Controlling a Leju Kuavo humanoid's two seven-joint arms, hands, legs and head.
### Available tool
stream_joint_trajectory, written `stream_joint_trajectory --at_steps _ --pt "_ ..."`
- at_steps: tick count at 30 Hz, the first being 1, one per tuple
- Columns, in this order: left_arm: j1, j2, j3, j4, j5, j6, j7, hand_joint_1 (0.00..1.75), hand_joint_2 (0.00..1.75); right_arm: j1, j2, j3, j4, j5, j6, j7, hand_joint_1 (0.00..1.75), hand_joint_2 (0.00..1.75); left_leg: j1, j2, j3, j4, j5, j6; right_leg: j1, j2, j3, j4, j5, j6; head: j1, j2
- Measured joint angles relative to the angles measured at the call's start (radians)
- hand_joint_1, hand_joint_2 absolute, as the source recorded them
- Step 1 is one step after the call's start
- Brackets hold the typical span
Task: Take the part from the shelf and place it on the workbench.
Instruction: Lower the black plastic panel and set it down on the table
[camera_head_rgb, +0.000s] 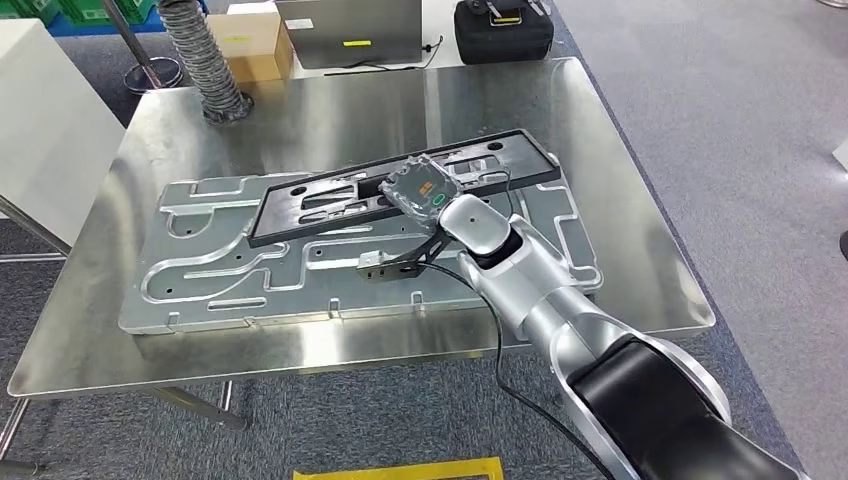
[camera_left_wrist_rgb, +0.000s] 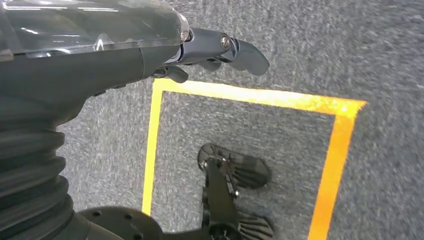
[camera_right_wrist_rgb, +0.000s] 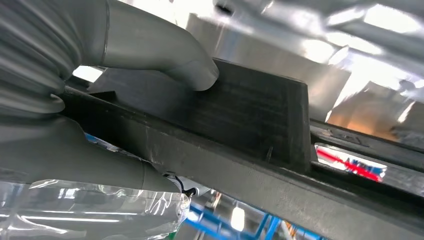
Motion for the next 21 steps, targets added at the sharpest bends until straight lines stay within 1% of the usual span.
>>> stream_joint_trajectory --at_steps 1,2,3,4,5,6,7,8,9,10,12,14,15,16,18,19,20,21 --pt "0.0 0.0 0.0 0.0 0.003 -0.002 -0.002 0.0 1.75 0.001 0.01 0.013 0.017 -0.014 0.007 0.004 1.43 1.75 0.001 0.0 -0.027 0.055 -0.024 -0.003 0.0 0.0 0.006 -0.003 -0.003 -0.005 0.0 0.0" --pt "0.0 -0.001 0.0 0.0 0.005 -0.003 -0.005 0.0 1.75 0.003 0.016 0.023 0.033 -0.027 0.013 0.008 1.43 1.75 0.001 0.0 -0.066 0.127 -0.05 -0.005 0.001 0.0 0.011 -0.003 -0.007 -0.009 0.0 0.0" --pt "0.001 -0.001 0.0 0.0 0.007 -0.004 -0.008 0.0 1.75 0.007 0.021 0.032 0.05 -0.039 0.017 0.011 1.43 1.75 0.001 0.0 -0.108 0.196 -0.07 -0.007 0.002 0.0 0.015 -0.003 -0.011 -0.012 0.0 0.0" --pt "0.003 0.0 0.0 0.0 0.007 -0.006 -0.011 0.0 1.75 0.012 0.023 0.039 0.065 -0.049 0.018 0.013 1.43 1.75 0.001 0.0 -0.142 0.242 -0.074 -0.008 0.004 0.001 0.02 -0.003 -0.015 -0.013 0.0 0.0" --pt "0.005 0.0 0.0 0.0 0.006 -0.007 -0.013 0.0 1.75 0.018 0.024 0.042 0.079 -0.06 0.019 0.014 1.43 1.75 0.001 0.0 -0.159 0.25 -0.057 -0.008 0.004 0.002 0.026 -0.002 -0.02 -0.013 0.0 0.0" --pt "0.008 0.0 0.0 0.0 0.004 -0.009 -0.016 0.0 1.75 0.024 0.024 0.044 0.09 -0.07 0.017 0.015 1.43 1.75 0.001 0.0 -0.154 0.214 -0.02 -0.006 0.005 0.003 0.032 -0.001 -0.024 -0.012 0.0 0.0" --pt "0.009 0.0 0.0 0.0 0.002 -0.011 -0.02 0.0 1.75 0.028 0.023 0.045 0.099 -0.082 0.015 0.014 1.43 1.75 0.001 0.0 -0.132 0.148 0.029 -0.003 0.005 0.005 0.038 0.0 -0.03 -0.01 0.0 0.0" --pt "0.01 0.001 0.0 0.0 0.001 -0.014 -0.023 0.0 1.75 0.031 0.022 0.046 0.108 -0.094 0.009 0.012 1.43 1.75 0.0 0.0 -0.106 0.079 0.067 0.001 0.006 0.008 0.042 0.001 -0.034 -0.007 0.0 0.0" --pt "0.01 0.001 0.0 0.0 0.0 -0.017 -0.027 0.0 1.75 0.034 0.019 0.046 0.116 -0.105 0.002 0.009 1.43 1.75 -0.002 -0.001 -0.082 0.02 0.092 0.006 0.007 0.01 0.044 0.003 -0.038 -0.003 0.0 0.0" --pt "0.009 0.002 0.0 0.0 0.0 -0.019 -0.029 0.0 1.75 0.038 0.016 0.046 0.123 -0.115 -0.006 0.006 1.43 1.75 -0.004 -0.001 -0.067 -0.015 0.102 0.011 0.009 0.012 0.044 0.003 -0.039 0.002 0.0 0.0" --pt "0.008 0.003 0.0 0.0 0.0 -0.025 -0.036 0.0 1.75 0.049 0.007 0.046 0.135 -0.128 -0.021 -0.005 1.43 1.75 -0.008 -0.002 -0.061 -0.032 0.097 0.021 0.009 0.013 0.042 0.0 -0.038 0.013 0.0 0.0" --pt "0.007 0.003 -0.001 0.0 0.0 -0.032 -0.044 0.0 1.75 0.061 -0.002 0.045 0.144 -0.137 -0.039 -0.019 1.43 1.75 -0.004 -0.001 -0.056 -0.039 0.098 0.032 0.009 0.012 0.042 0.007 -0.048 0.024 0.0 0.0" --pt "0.006 0.003 -0.001 0.0 0.001 -0.035 -0.048 0.0 1.75 0.065 -0.007 0.045 0.148 -0.142 -0.049 -0.026 1.43 1.75 -0.001 0.0 -0.053 -0.043 0.099 0.038 0.008 0.01 0.031 0.033 -0.065 0.03 0.0 0.0" --pt "0.004 0.003 -0.001 0.0 0.001 -0.039 -0.052 0.0 1.75 0.07 -0.011 0.045 0.152 -0.146 -0.061 -0.034 1.43 1.75 0.0 0.001 -0.051 -0.046 0.1 0.043 0.007 0.009 0.01 0.08 -0.09 0.035 0.0 0.0" --pt "0.002 0.003 -0.001 0.0 0.002 -0.046 -0.061 0.0 1.75 0.083 -0.02 0.045 0.159 -0.153 -0.085 -0.048 1.43 1.75 -0.001 0.002 -0.05 -0.047 0.098 0.049 0.005 0.008 -0.06 0.216 -0.149 0.042 0.0 0.0" --pt "0.002 0.003 -0.001 0.0 0.003 -0.048 -0.065 0.0 1.75 0.092 -0.025 0.045 0.163 -0.157 -0.098 -0.053 1.07 1.31 -0.001 0.002 -0.049 -0.047 0.097 0.05 0.005 0.008 -0.089 0.269 -0.162 0.043 0.0 0.0" --pt "0.003 0.002 -0.001 0.0 0.004 -0.05 -0.069 0.0 1.75 0.099 -0.03 0.044 0.166 -0.159 -0.11 -0.059 0.72 0.87 -0.001 0.002 -0.048 -0.046 0.096 0.05 0.004 0.007 -0.102 0.289 -0.158 0.044 0.0 0.0" --pt "0.003 0.002 -0.001 0.0 0.005 -0.05 -0.072 0.0 1.75 0.105 -0.033 0.044 0.168 -0.161 -0.121 -0.063 0.36 0.44 -0.001 0.001 -0.045 -0.045 0.095 0.049 0.004 0.007 -0.096 0.268 -0.134 0.043 0.0 0.0"
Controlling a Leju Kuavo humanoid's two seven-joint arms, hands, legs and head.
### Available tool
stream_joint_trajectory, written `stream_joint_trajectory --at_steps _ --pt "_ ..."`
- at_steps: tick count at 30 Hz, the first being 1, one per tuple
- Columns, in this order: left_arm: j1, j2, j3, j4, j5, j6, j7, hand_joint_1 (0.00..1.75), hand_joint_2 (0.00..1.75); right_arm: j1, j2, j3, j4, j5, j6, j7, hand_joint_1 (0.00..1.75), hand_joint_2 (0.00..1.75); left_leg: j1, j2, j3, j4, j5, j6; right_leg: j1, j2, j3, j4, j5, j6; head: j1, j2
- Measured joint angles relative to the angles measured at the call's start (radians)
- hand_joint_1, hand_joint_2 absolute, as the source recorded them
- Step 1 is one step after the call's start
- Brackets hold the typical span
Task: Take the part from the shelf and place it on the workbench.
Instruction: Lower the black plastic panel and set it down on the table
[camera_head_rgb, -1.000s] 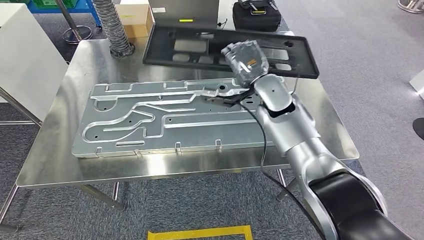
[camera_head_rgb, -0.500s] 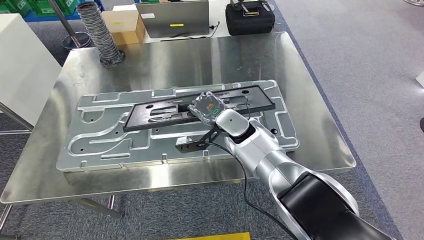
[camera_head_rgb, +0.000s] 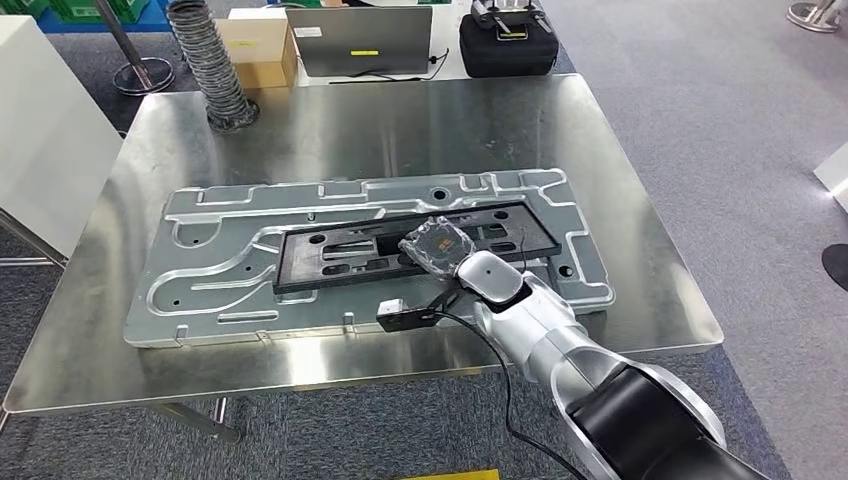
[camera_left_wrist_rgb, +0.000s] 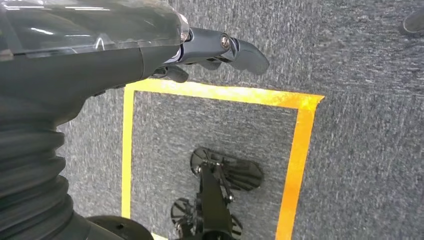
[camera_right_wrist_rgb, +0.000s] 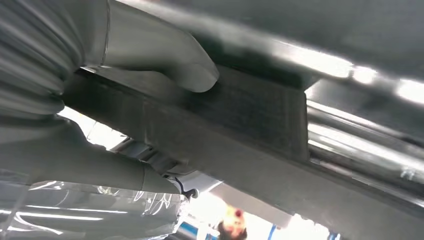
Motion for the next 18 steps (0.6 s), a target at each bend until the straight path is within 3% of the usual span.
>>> stream_joint_trajectory --at_steps 1,3,5,8,9,10,12,13,14,15,16,18 --pt "0.0 0.0 0.0 0.0 0.001 0.001 -0.002 0.0 1.75 0.002 -0.002 0.0 0.001 -0.002 -0.011 -0.004 0.0 0.0 0.0 0.0 0.003 0.001 -0.002 -0.001 0.0 -0.001 0.024 -0.055 0.036 -0.002 0.0 0.0" --pt "-0.001 -0.001 0.0 0.0 0.001 0.006 -0.002 0.0 1.75 0.004 -0.006 -0.001 0.004 -0.006 -0.028 -0.013 0.0 0.0 -0.003 -0.001 0.005 0.006 -0.008 -0.007 0.003 -0.004 0.088 -0.192 0.099 -0.01 0.0 0.0" --pt "0.0 -0.002 0.0 0.0 -0.001 0.016 -0.001 0.0 1.75 0.008 -0.011 -0.004 0.007 -0.011 -0.049 -0.021 0.0 0.0 -0.006 -0.001 0.004 0.009 -0.011 -0.016 0.007 -0.005 0.118 -0.26 0.117 -0.02 0.0 0.0" --pt "0.001 -0.001 -0.001 0.0 -0.006 0.024 -0.001 0.0 0.44 0.019 -0.017 -0.011 0.009 -0.023 -0.08 -0.034 0.0 0.0 -0.005 0.0 0.004 0.012 -0.018 -0.032 0.006 -0.003 0.122 -0.272 0.117 -0.037 0.0 0.0" --pt "0.001 -0.001 -0.001 0.0 -0.007 0.025 -0.002 0.0 0.0 0.02 -0.018 -0.013 0.009 -0.028 -0.089 -0.039 0.0 0.0 -0.004 0.001 -0.003 0.031 -0.032 -0.037 0.004 -0.003 0.125 -0.276 0.119 -0.042 0.0 0.0" --pt "0.001 -0.002 -0.002 0.0 -0.008 0.026 -0.003 0.0 0.0 0.022 -0.019 -0.015 0.009 -0.034 -0.099 -0.046 0.0 0.0 -0.004 0.001 -0.019 0.071 -0.057 -0.042 0.001 -0.003 0.127 -0.279 0.12 -0.047 0.0 0.0" --pt "0.002 -0.003 -0.004 0.0 -0.009 0.03 -0.002 0.0 0.0 0.027 -0.021 -0.019 0.009 -0.048 -0.12 -0.06 0.0 0.0 -0.002 0.001 -0.078 0.2 -0.121 -0.049 0.002 -0.003 0.128 -0.279 0.119 -0.051 0.0 0.0" --pt "0.003 -0.003 -0.005 0.0 -0.01 0.032 -0.001 0.0 0.0 0.033 -0.021 -0.023 0.009 -0.057 -0.132 -0.07 0.0 0.0 -0.001 0.001 -0.107 0.26 -0.143 -0.052 0.002 -0.003 0.128 -0.279 0.119 -0.052 0.0 0.0" --pt "0.004 -0.003 -0.006 0.0 -0.01 0.034 0.001 0.0 0.0 0.038 -0.022 -0.028 0.008 -0.07 -0.148 -0.086 0.0 0.0 -0.001 0.001 -0.122 0.29 -0.146 -0.053 0.003 -0.003 0.129 -0.279 0.118 -0.052 0.0 0.0" --pt "0.004 -0.003 -0.008 0.0 -0.011 0.036 0.003 0.0 0.0 0.043 -0.023 -0.034 0.007 -0.087 -0.168 -0.106 0.0 0.0 -0.001 0.001 -0.12 0.282 -0.13 -0.053 0.003 -0.003 0.13 -0.278 0.118 -0.052 0.0 0.0" --pt "0.004 -0.003 -0.009 0.0 -0.012 0.038 0.006 0.0 0.0 0.047 -0.023 -0.043 0.003 -0.11 -0.19 -0.133 0.0 0.0 -0.001 0.001 -0.098 0.234 -0.097 -0.051 0.003 -0.002 0.131 -0.278 0.117 -0.051 0.0 0.0" --pt "0.003 -0.003 -0.012 0.0 -0.013 0.041 0.012 0.0 0.0 0.05 -0.023 -0.066 -0.015 -0.184 -0.237 -0.213 0.0 0.0 -0.002 0.001 -0.028 0.089 -0.034 -0.044 0.004 0.0 0.135 -0.276 0.113 -0.045 0.0 0.0"
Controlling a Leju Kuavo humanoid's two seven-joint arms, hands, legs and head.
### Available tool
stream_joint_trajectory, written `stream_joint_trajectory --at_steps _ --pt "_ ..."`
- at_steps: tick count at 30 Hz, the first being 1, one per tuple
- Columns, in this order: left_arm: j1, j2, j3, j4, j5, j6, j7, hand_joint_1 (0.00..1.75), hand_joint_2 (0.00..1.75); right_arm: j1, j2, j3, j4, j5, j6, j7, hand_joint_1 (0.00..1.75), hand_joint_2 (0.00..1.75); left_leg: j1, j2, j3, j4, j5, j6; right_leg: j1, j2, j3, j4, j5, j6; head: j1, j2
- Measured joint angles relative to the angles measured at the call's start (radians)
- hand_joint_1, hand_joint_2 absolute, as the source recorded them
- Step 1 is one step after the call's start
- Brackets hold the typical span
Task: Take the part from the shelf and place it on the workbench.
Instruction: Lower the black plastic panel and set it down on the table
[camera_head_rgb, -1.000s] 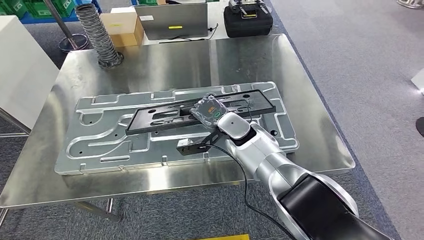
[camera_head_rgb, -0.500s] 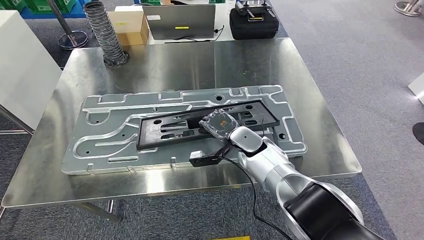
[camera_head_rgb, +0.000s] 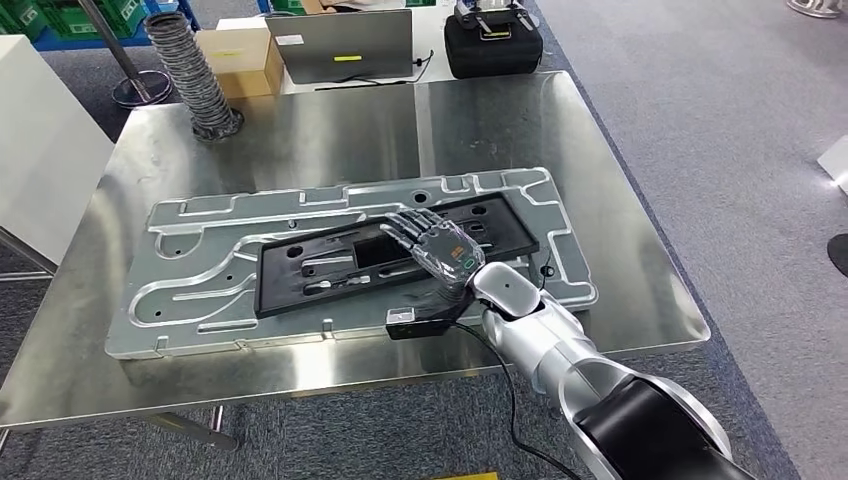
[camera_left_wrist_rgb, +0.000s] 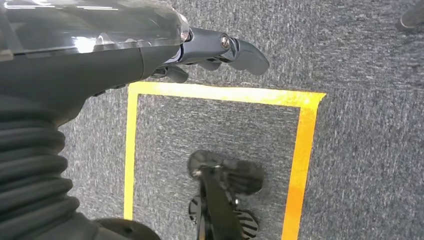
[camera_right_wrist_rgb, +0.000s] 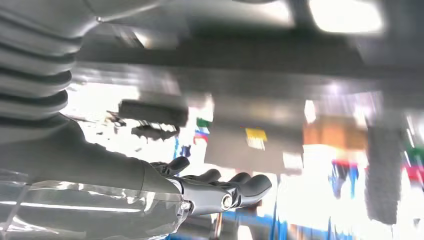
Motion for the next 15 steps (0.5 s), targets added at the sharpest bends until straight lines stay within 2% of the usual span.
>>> stream_joint_trajectory --at_steps 1,2,4,6,7,8,10,11,12,13,15 --pt "-0.001 0.0 -0.002 0.0 0.0 0.001 0.002 0.0 0.0 0.001 0.0 -0.016 -0.013 -0.051 -0.017 -0.049 0.0 0.0 -0.002 -0.001 0.025 -0.051 0.015 0.006 0.001 0.001 0.001 0.001 -0.001 0.004 0.0 0.0" --pt "-0.001 -0.001 -0.003 0.0 0.0 0.002 0.004 0.0 0.0 0.005 0.0 -0.034 -0.03 -0.108 -0.025 -0.095 0.0 0.0 -0.004 -0.002 0.039 -0.078 0.019 0.011 0.002 0.001 0.001 0.001 -0.002 0.009 0.0 0.0" --pt "-0.001 -0.002 -0.005 0.0 0.0 0.003 0.006 0.0 0.0 0.02 -0.002 -0.067 -0.086 -0.239 -0.012 -0.155 0.0 0.0 -0.007 -0.004 0.042 -0.082 0.018 0.022 0.003 0.002 0.001 0.0 -0.001 0.019 0.0 0.0" --pt "0.0 -0.004 -0.006 0.0 0.002 0.004 0.007 0.0 0.0 0.04 -0.011 -0.083 -0.164 -0.385 0.022 -0.173 0.0 0.0 -0.003 -0.003 0.043 -0.087 0.022 0.034 0.001 0.0 -0.003 0.014 -0.014 0.031 0.0 0.0" --pt "-0.001 -0.005 -0.006 0.0 0.004 0.004 0.006 0.0 0.0 0.05 -0.019 -0.087 -0.21 -0.467 0.038 -0.175 0.0 0.0 -0.002 -0.002 0.043 -0.09 0.024 0.04 0.001 0.0 -0.017 0.045 -0.035 0.035 0.0 0.0" --pt "-0.001 -0.006 -0.006 0.0 0.006 0.004 0.004 0.0 0.0 0.061 -0.03 -0.091 -0.258 -0.552 0.054 -0.177 0.0 0.0 -0.002 -0.001 0.043 -0.091 0.025 0.045 -0.001 -0.001 -0.041 0.099 -0.067 0.039 0.0 0.0" --pt "0.0 -0.007 -0.006 0.0 0.011 0.005 0.0 0.0 0.0 0.091 -0.059 -0.103 -0.361 -0.733 0.088 -0.179 0.0 0.0 -0.004 -0.001 0.042 -0.091 0.024 0.051 -0.002 -0.003 -0.108 0.243 -0.133 0.043 0.0 0.0" --pt "0.001 -0.007 -0.006 0.0 0.013 0.005 -0.003 0.0 0.0 0.11 -0.075 -0.11 -0.409 -0.809 0.102 -0.179 0.0 0.0 -0.004 -0.002 0.043 -0.091 0.024 0.052 -0.002 -0.003 -0.132 0.293 -0.146 0.044 0.0 0.0" --pt "0.002 -0.008 -0.006 0.0 0.016 0.005 -0.006 0.0 0.0 0.129 -0.094 -0.121 -0.466 -0.88 0.114 -0.18 0.0 0.0 -0.005 -0.004 0.043 -0.09 0.024 0.052 -0.003 -0.004 -0.137 0.304 -0.139 0.043 0.0 0.0" --pt "0.004 -0.009 -0.006 0.0 0.019 0.005 -0.011 0.0 0.0 0.145 -0.112 -0.136 -0.521 -0.934 0.119 -0.18 0.0 0.0 -0.006 -0.005 0.043 -0.09 0.024 0.052 -0.002 -0.004 -0.122 0.271 -0.113 0.041 0.0 0.0" --pt "0.006 -0.011 -0.006 0.0 0.028 0.0 -0.022 0.0 0.0 0.166 -0.149 -0.18 -0.636 -0.998 0.105 -0.181 0.0 0.0 -0.009 -0.007 0.045 -0.088 0.022 0.049 0.001 -0.005 -0.052 0.122 -0.043 0.03 0.0 0.0"
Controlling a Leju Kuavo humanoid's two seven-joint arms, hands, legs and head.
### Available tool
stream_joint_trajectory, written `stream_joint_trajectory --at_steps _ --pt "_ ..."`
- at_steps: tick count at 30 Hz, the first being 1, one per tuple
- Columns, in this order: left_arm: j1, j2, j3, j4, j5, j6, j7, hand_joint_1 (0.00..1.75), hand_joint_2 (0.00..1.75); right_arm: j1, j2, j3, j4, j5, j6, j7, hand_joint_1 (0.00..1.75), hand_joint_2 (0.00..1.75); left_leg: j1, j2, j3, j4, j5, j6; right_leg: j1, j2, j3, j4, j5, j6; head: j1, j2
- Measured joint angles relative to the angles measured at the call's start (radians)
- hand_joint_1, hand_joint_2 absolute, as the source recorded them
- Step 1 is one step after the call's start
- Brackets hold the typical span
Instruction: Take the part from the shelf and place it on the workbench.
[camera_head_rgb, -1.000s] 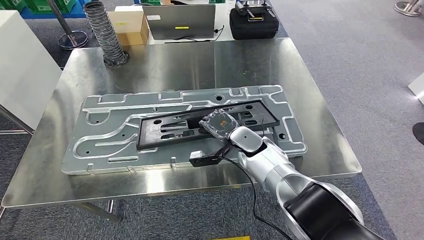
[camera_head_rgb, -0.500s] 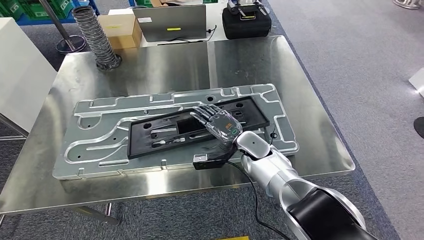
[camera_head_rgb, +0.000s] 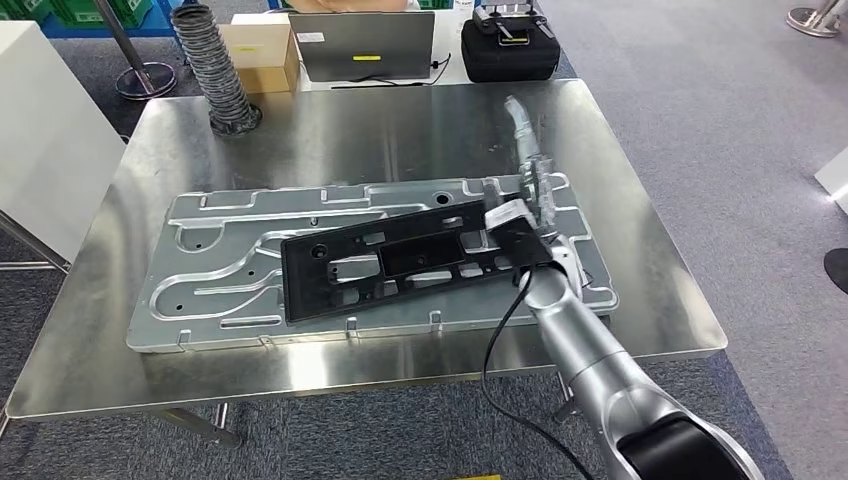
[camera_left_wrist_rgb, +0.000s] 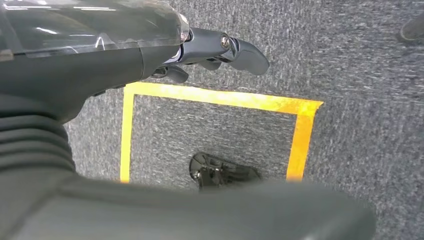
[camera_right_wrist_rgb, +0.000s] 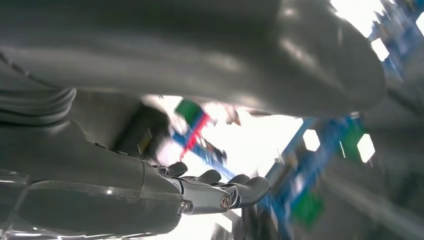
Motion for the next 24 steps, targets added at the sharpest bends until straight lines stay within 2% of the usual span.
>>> stream_joint_trajectory --at_steps 1,2,5,7,8,10,11,12,13,15,17,18,21,22,23,24 --pt "0.001 -0.001 0.0 0.0 0.006 -0.004 -0.005 0.0 0.0 0.006 -0.014 -0.025 -0.044 -0.007 -0.02 -0.001 0.0 0.0 -0.003 0.0 0.0 0.001 -0.002 -0.003 0.003 -0.001 0.03 -0.065 0.024 -0.005 0.0 0.0" --pt "0.002 -0.002 0.001 0.0 0.014 -0.009 -0.011 0.0 0.0 0.013 -0.028 -0.053 -0.085 -0.005 -0.046 -0.001 0.0 0.0 -0.004 0.0 0.0 0.002 -0.003 -0.006 0.005 -0.002 0.049 -0.107 0.036 -0.009 0.0 0.0" --pt "0.01 -0.002 0.008 0.0 0.032 -0.021 -0.025 0.0 0.0 0.057 -0.069 -0.163 -0.178 0.034 -0.128 -0.001 0.0 0.0 -0.005 0.0 0.002 0.001 -0.007 -0.017 0.005 -0.004 0.059 -0.127 0.039 -0.018 0.0 0.0" --pt "0.018 -0.003 0.015 0.0 0.04 -0.026 -0.03 0.0 0.0 0.094 -0.093 -0.258 -0.218 0.065 -0.163 0.001 0.0 0.0 -0.006 0.001 -0.007 0.032 -0.034 -0.026 -0.002 -0.009 0.067 -0.137 0.044 -0.026 0.0 0.0" --pt "0.022 -0.004 0.019 0.0 0.043 -0.027 -0.03 0.0 0.0 0.114 -0.104 -0.306 -0.228 0.082 -0.178 0.004 0.0 0.0 -0.004 0.002 -0.025 0.077 -0.065 -0.03 -0.004 -0.012 0.07 -0.141 0.046 -0.029 0.0 0.0" --pt "0.028 -0.006 0.026 0.0 0.048 -0.029 -0.028 0.0 0.0 0.168 -0.129 -0.401 -0.236 0.115 -0.211 0.008 0.0 0.0 0.001 0.003 -0.079 0.211 -0.139 -0.037 -0.003 -0.016 0.07 -0.142 0.048 -0.031 0.0 0.0" --pt "0.03 -0.006 0.028 0.0 0.05 -0.028 -0.026 0.0 0.0 0.203 -0.141 -0.448 -0.234 0.129 -0.224 0.007 0.0 0.0 0.003 0.003 -0.101 0.266 -0.162 -0.04 -0.003 -0.018 0.068 -0.141 0.048 -0.031 0.0 0.0" --pt "0.032 -0.006 0.029 0.0 0.051 -0.027 -0.024 0.0 0.0 0.24 -0.152 -0.495 -0.231 0.139 -0.232 0.006 0.0 0.0 0.005 0.003 -0.107 0.287 -0.165 -0.041 -0.003 -0.019 0.066 -0.139 0.048 -0.031 0.0 0.0" --pt "0.034 -0.006 0.03 0.0 0.051 -0.025 -0.021 0.0 0.0 0.274 -0.161 -0.537 -0.226 0.147 -0.237 0.004 0.0 0.0 0.005 0.003 -0.096 0.273 -0.151 -0.042 -0.003 -0.02 0.063 -0.137 0.048 -0.03 0.0 0.0" --pt "0.036 -0.006 0.033 0.0 0.051 -0.022 -0.017 0.0 0.0 0.343 -0.176 -0.618 -0.214 0.159 -0.24 0.003 0.0 0.0 0.006 0.002 -0.02 0.136 -0.09 -0.037 -0.004 -0.02 0.06 -0.133 0.048 -0.027 0.0 0.0" --pt "0.035 -0.006 0.037 0.0 0.049 -0.021 -0.015 0.0 0.0 0.411 -0.186 -0.692 -0.196 0.165 -0.241 0.002 0.0 0.0 0.002 0.0 0.044 0.017 -0.051 -0.028 -0.002 -0.019 0.059 -0.131 0.05 -0.017 0.0 0.0" --pt "0.035 -0.006 0.039 0.0 0.049 -0.02 -0.014 0.0 0.0 0.444 -0.189 -0.723 -0.184 0.166 -0.241 0.002 0.0 0.0 0.0 -0.001 0.055 -0.004 -0.048 -0.023 -0.001 -0.019 0.058 -0.131 0.052 -0.011 0.0 0.0" --pt "0.038 -0.008 0.042 0.0 0.051 -0.02 -0.014 0.0 0.0 0.535 -0.188 -0.793 -0.144 0.172 -0.242 0.002 0.0 0.0 -0.002 0.001 0.051 -0.012 -0.032 -0.006 -0.004 -0.017 0.056 -0.133 0.058 0.007 0.0 0.0" --pt "0.038 -0.009 0.042 0.0 0.051 -0.022 -0.016 0.0 0.0 0.557 -0.186 -0.811 -0.126 0.184 -0.242 0.002 0.0 0.0 -0.001 0.003 0.048 -0.019 -0.023 0.002 -0.006 -0.015 0.05 -0.122 0.043 0.013 0.0 0.0" --pt "0.038 -0.01 0.043 0.0 0.05 -0.024 -0.019 0.0 0.0 0.574 -0.184 -0.828 -0.104 0.202 -0.242 0.002 0.0 0.0 0.001 0.005 0.042 -0.026 -0.013 0.009 -0.007 -0.013 0.038 -0.091 0.012 0.018 0.0 0.0" --pt "0.037 -0.011 0.043 0.0 0.049 -0.027 -0.023 0.0 0.0 0.591 -0.18 -0.846 -0.08 0.222 -0.242 0.002 0.0 0.0 0.001 0.008 0.035 -0.03 -0.003 0.014 -0.01 -0.01 0.019 -0.038 -0.033 0.022 0.0 0.0"
